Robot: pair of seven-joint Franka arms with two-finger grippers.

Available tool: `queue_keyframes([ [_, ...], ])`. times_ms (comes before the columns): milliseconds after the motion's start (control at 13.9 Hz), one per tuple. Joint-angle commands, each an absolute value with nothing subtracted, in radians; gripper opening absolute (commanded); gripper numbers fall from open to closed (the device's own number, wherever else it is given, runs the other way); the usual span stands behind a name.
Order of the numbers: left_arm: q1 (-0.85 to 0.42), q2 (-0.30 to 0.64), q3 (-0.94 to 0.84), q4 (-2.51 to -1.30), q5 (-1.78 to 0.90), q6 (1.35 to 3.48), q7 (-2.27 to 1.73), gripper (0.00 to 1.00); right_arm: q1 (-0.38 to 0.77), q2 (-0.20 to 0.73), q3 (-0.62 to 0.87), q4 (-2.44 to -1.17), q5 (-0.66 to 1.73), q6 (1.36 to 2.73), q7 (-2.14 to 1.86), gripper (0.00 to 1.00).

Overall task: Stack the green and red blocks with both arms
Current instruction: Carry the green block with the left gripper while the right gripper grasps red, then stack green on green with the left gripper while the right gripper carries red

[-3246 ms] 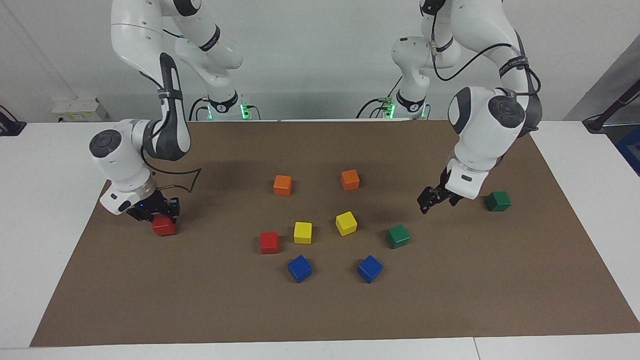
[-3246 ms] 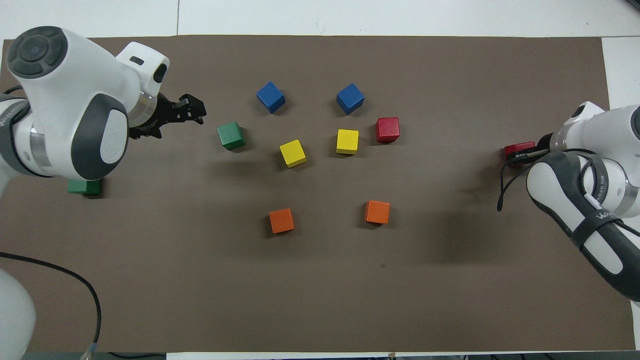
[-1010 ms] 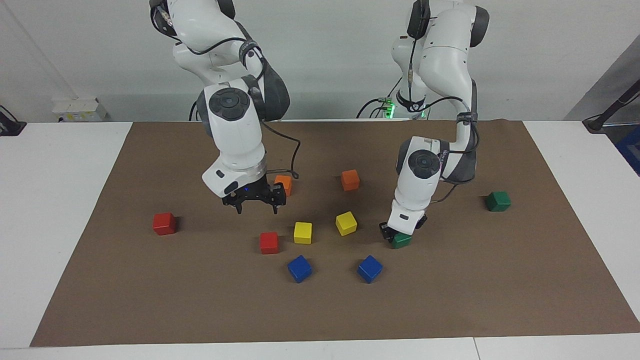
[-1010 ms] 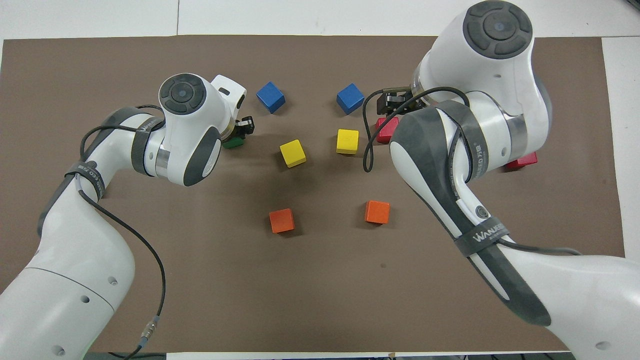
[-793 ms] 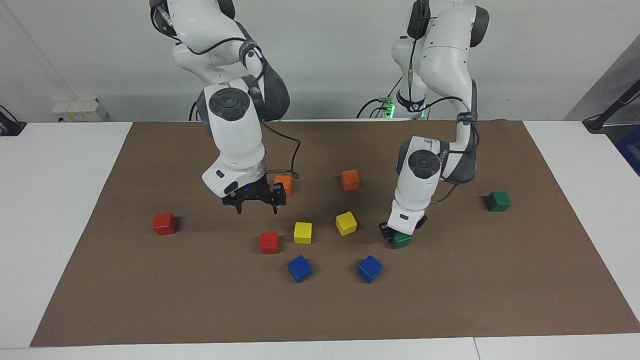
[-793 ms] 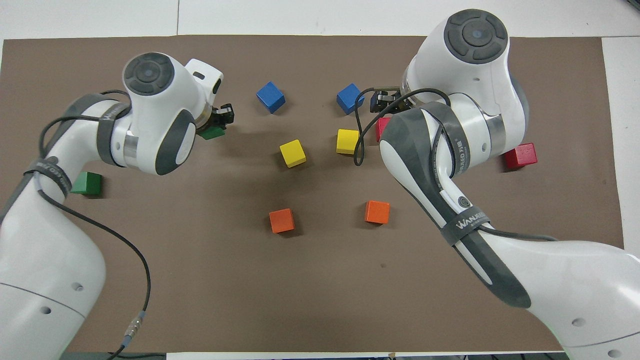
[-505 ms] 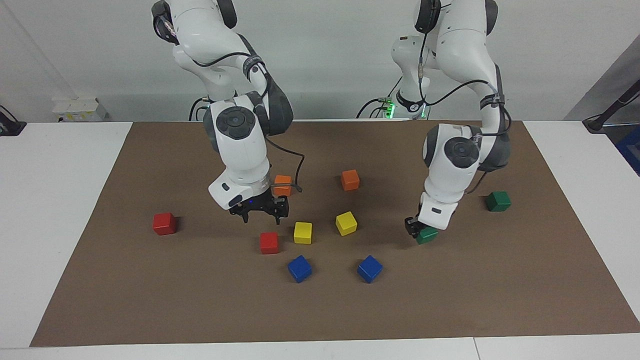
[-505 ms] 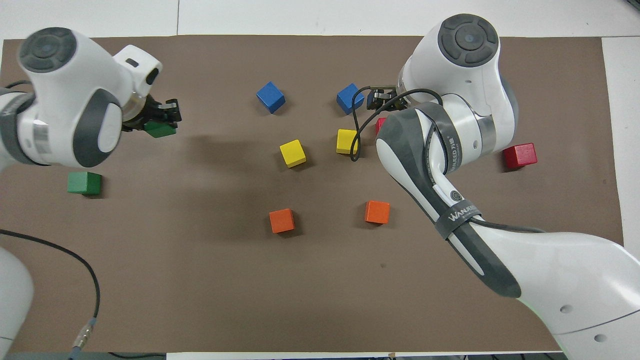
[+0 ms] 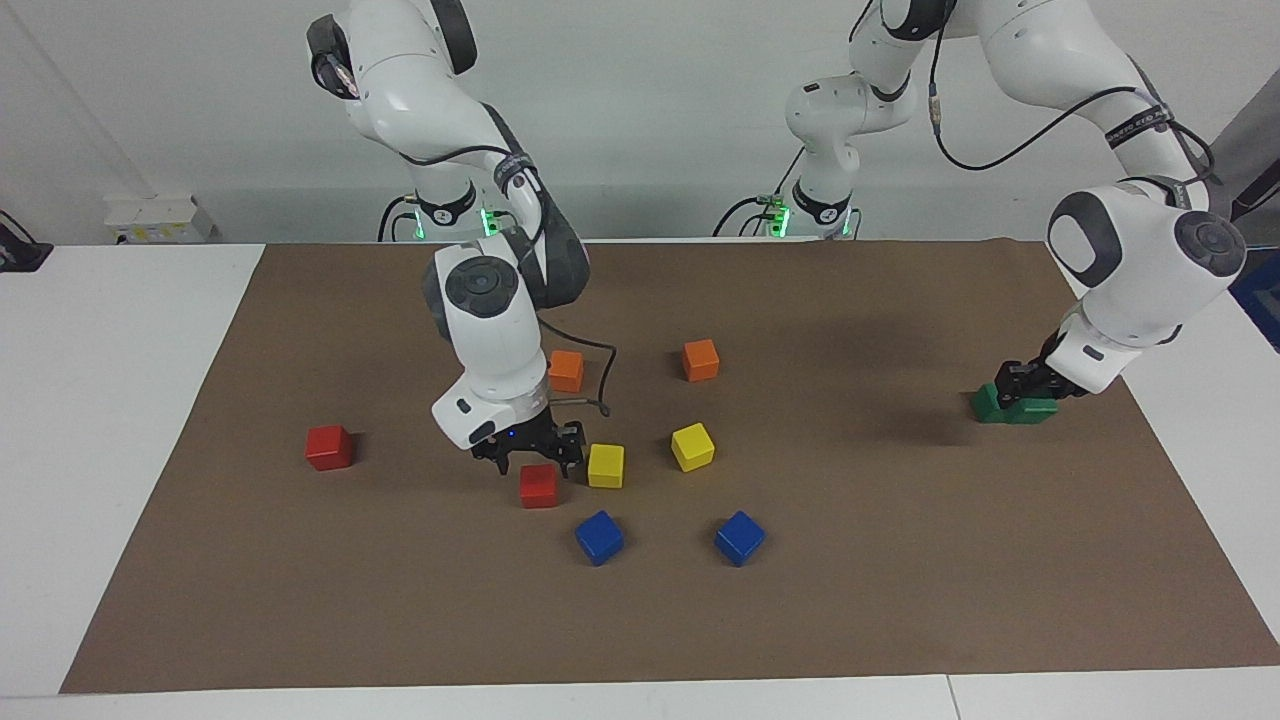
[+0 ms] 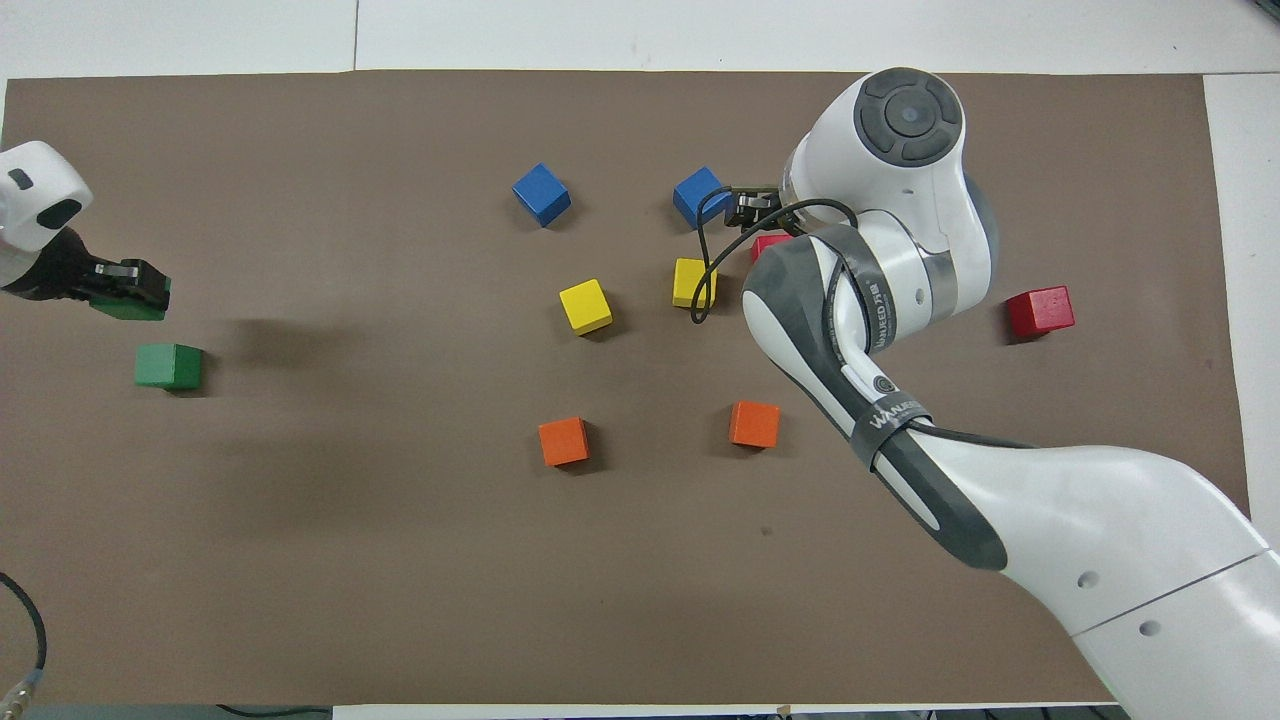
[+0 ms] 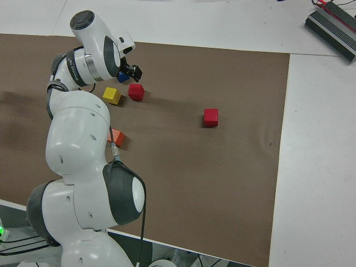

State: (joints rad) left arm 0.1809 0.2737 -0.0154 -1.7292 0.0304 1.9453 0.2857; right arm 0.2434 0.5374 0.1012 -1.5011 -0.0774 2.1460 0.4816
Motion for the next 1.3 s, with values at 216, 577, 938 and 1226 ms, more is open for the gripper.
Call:
queue_keyframes([
  [216, 0.241, 0.132, -0.026, -2.017, -0.02, 2.207, 0.38, 0.0, 0.232, 0.519, 0.106, -1.614, -0.103, 2.255, 0.48, 0.93],
  [577, 0.258, 0.104, -0.026, -2.089, -0.031, 2.281, 0.402, 0.0, 0.232, 0.522, 0.106, -1.651, -0.103, 2.301, 0.48, 0.93],
  [938, 0.261, 0.089, -0.025, -2.145, -0.086, 2.362, 0.393, 0.0, 0.232, 0.523, 0.104, -1.704, -0.103, 2.373, 0.474, 0.92],
  [1226, 0.261, 0.097, -0.023, -2.145, -0.086, 2.367, 0.393, 0.0, 0.232, 0.523, 0.104, -1.703, -0.103, 2.364, 0.449, 0.0],
])
